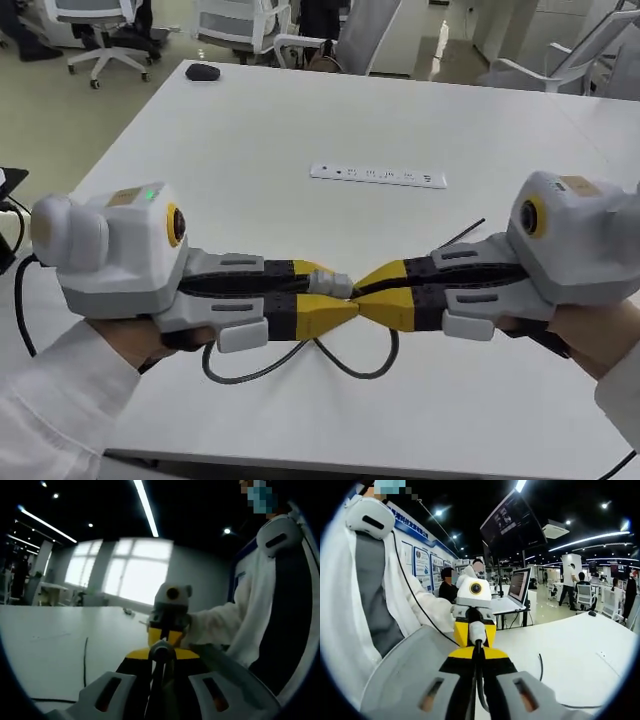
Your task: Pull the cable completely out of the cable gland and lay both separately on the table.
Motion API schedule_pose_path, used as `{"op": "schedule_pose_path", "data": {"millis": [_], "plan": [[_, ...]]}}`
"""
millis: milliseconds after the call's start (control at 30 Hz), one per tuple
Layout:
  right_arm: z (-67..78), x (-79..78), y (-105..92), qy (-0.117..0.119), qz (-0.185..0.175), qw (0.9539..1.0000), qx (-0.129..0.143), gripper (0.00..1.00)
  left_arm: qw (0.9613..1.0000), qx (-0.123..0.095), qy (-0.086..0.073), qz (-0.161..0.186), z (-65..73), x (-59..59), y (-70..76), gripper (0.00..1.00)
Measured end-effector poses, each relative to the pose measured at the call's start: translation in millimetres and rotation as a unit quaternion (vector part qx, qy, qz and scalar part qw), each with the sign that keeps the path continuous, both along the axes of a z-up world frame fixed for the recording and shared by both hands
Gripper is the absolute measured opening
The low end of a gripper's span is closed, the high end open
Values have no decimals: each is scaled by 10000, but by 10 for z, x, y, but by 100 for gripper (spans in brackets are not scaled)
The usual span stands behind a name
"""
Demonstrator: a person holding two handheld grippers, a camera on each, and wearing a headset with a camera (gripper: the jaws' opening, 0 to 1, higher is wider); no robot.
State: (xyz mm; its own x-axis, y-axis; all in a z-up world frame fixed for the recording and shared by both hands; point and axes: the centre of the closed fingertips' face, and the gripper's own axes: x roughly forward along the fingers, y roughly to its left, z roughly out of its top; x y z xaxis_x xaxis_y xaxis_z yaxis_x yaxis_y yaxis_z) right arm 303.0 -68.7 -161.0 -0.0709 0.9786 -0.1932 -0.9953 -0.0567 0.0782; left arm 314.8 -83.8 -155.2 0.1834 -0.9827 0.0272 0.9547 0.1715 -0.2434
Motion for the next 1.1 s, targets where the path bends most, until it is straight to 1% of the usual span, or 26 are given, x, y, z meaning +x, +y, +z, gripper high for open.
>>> {"op": "schedule_pose_path", "data": {"millis": [100, 167, 233, 300, 333, 367, 400, 567, 700, 733, 900, 967, 1067, 1100], "plan": [[-76, 34, -17, -152, -64, 9995, -271, 3, 10000, 3, 23, 83, -13, 33, 23, 16], [-100, 49, -33, -199, -93, 9991, -353, 3, 9999, 8, 24, 106, -12, 49, 36, 16], [-107, 74, -58, -231, -145, 9989, -389, 3, 9999, -35, 49, 142, 2, 67, 52, 16], [-135, 101, -97, -310, -176, 9981, -494, 2, 9998, -31, 39, 176, 0, 79, 60, 16], [-166, 117, -123, -384, -180, 9973, -599, 2, 9998, -22, 31, 188, -3, 84, 63, 16], [-215, 137, -159, -515, -173, 9957, -755, 2, 9998, -4, 26, 199, -10, 90, 64, 16], [-243, 149, -179, -586, -174, 9946, -837, 2, 9998, 12, 21, 205, -16, 94, 64, 16], [-444, 209, -290, -781, -252, 9897, -1170, 2, 9997, 134, 14, 217, -68, 103, 56, 16], [-646, 265, -395, -780, -376, 9861, -1418, 2, 9997, 165, 36, 191, -88, 101, 48, 16], [-703, 285, -430, -768, -426, 9850, -1489, 2, 9997, 145, 48, 195, -86, 105, 51, 16], [-894, 341, -539, -682, -544, 9812, -1719, 2, 9997, 52, 95, 223, -66, 120, 69, 16], [-987, 411, -613, -633, -592, 9802, -1783, 2, 9997, 5, 111, 239, -53, 125, 76, 16], [-1025, 436, -651, -564, -672, 9796, -1808, 2, 9996, -10, 122, 269, -51, 134, 86, 16], [-1015, 419, -646, -557, -687, 9796, -1803, 2, 9996, -2, 128, 270, -55, 135, 86, 16]]}}
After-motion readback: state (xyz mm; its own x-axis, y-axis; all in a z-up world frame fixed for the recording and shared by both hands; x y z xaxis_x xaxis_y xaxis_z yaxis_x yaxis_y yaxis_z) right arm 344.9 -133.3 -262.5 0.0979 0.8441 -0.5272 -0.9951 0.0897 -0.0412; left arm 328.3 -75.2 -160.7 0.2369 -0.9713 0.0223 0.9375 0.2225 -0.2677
